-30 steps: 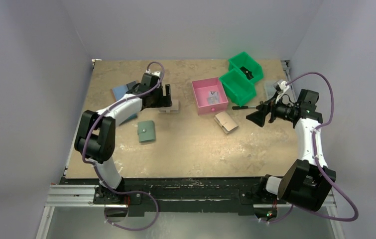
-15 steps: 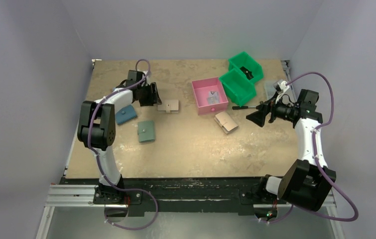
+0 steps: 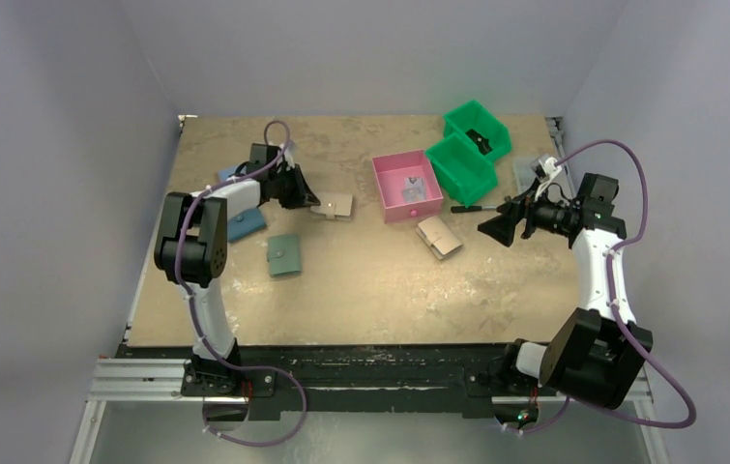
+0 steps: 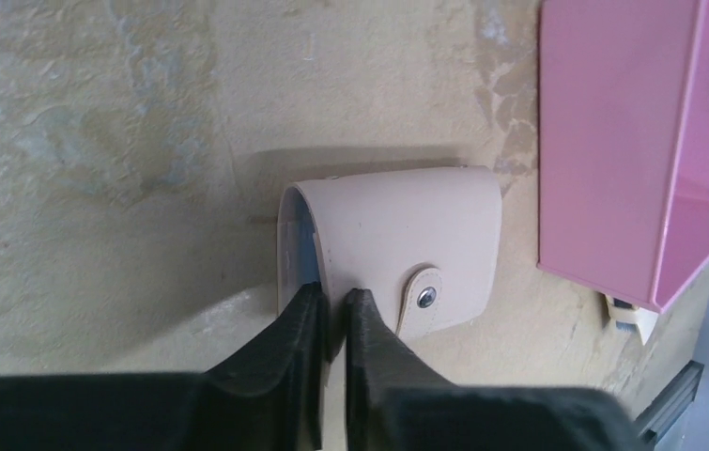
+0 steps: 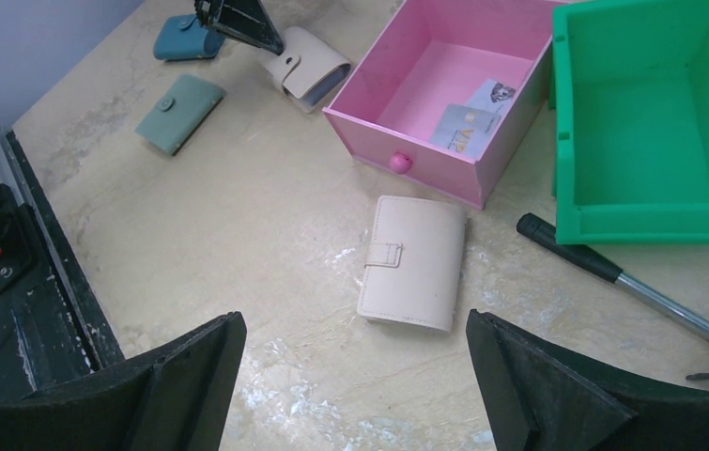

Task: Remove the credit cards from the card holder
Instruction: Pick up the card holder from the center of the board, then place the card holder at the center of the board.

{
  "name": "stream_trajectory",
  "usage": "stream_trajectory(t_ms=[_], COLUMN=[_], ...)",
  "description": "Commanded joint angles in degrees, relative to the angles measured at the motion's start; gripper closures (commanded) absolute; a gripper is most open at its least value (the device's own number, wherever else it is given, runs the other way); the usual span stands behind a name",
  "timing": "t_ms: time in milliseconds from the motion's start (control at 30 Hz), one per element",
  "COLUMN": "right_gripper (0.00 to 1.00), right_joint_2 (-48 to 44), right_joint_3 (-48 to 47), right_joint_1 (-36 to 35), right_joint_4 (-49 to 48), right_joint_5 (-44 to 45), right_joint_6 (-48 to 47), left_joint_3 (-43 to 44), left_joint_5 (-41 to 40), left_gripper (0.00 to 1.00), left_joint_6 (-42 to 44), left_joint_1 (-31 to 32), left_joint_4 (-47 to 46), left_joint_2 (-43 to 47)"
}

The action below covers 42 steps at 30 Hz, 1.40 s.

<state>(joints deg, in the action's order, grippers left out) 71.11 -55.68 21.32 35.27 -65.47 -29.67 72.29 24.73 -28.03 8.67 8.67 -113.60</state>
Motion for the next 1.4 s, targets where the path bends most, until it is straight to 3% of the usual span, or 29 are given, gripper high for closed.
stream_trajectory(t_ms=[0, 300, 400, 600, 733, 900, 1067, 1367], right_gripper=[0.01, 0.01, 0.01, 0.01, 0.01, 0.01, 0.01, 0.01], right_joint_2=[0.25, 0.40, 0.43, 0.52, 0.34, 0.75, 1.00, 1.35], right_joint_3=[0.22, -0.02, -0.13, -0.31, 0.02, 0.31, 0.79, 1.37], right_joint_1=[-0.22, -0.36, -0.59, -1.41, -1.82, -3.46, -4.86, -7.14], right_joint_4=[-0.11, 0.81, 1.02, 1.37, 1.17, 0.60, 0.07, -0.79], right_joint_5=[-0.47, -0.52, -0.62, -0.45, -0.42, 0.56, 1.77, 3.09], right_joint_6=[-0.88, -1.78, -2.10, -2.40, -2.50, -2.50, -2.63, -2.74], left_joint_3=[-2.90, -22.44, -29.10, -41.18, -47.63, -46.44, -44.31, -40.46], left_joint_5=[1.32, 0.76, -3.35, -23.79, -37.74, -49.44, -56.54, -63.39], left_gripper=[1.00, 1.00, 1.00, 1.00, 1.00, 1.00, 1.00, 1.00], left_joint_6=[-3.08, -19.86, -26.00, -40.11, -50.13, -55.83, -58.34, -61.91], left_joint_1=[0.04, 0.48, 2.86, 19.97, 31.08, 43.02, 51.73, 60.14], left_joint_4=[-4.28, -19.86, -19.71, -18.50, -17.71, -13.43, -17.42, -17.06], left_joint_2=[0.74, 18.94, 27.34, 44.26, 51.02, 50.59, 44.42, 35.26])
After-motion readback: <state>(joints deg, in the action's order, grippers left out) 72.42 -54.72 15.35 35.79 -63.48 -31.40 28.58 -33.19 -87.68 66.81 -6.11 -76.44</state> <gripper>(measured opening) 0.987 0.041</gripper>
